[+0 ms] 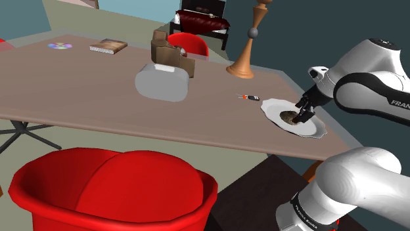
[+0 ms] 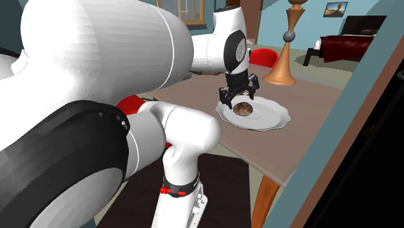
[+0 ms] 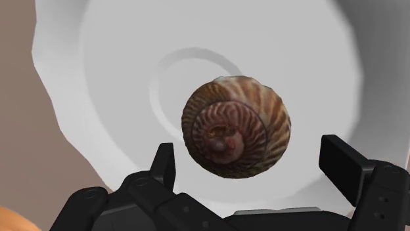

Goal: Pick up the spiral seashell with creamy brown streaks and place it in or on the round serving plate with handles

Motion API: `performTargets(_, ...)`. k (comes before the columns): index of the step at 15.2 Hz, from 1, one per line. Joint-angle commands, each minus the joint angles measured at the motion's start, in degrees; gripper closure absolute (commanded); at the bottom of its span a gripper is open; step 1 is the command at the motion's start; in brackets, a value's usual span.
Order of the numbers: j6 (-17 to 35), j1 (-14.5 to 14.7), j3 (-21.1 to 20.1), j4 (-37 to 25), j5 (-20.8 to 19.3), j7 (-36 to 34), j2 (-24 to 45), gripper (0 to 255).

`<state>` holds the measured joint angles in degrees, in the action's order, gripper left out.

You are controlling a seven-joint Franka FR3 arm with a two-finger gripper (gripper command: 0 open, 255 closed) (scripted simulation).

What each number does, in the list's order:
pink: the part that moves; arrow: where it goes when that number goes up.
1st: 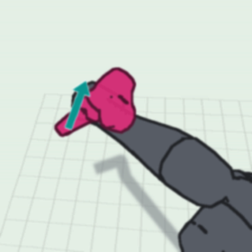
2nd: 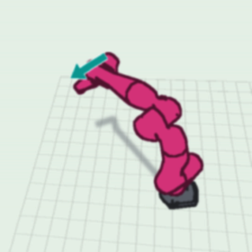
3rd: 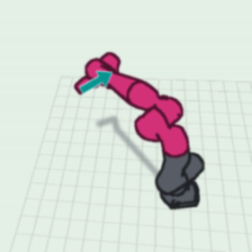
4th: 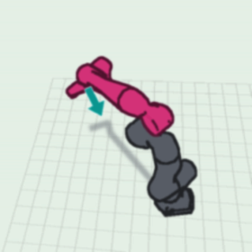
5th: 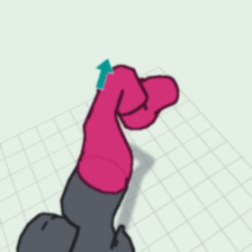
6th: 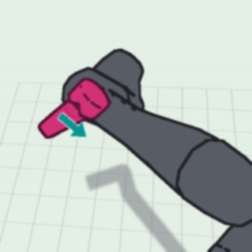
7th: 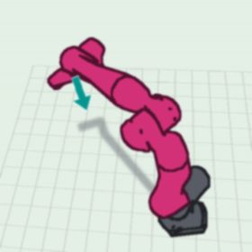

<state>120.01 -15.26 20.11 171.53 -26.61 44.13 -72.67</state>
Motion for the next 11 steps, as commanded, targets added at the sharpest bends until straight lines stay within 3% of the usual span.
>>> performTargets(1, 2.69, -0.33, 0.85, 0.93, -1.05, -0.26, 1.63, 0)
performTargets(2, 4.55, -0.61, 1.51, 1.61, -1.80, -0.41, 2.82, 0)
performTargets(10, 4.54, -0.61, 1.50, 1.61, -1.78, -0.41, 2.81, 0)
performTargets(11, 4.54, -0.61, 1.50, 1.61, -1.78, -0.41, 2.81, 255)
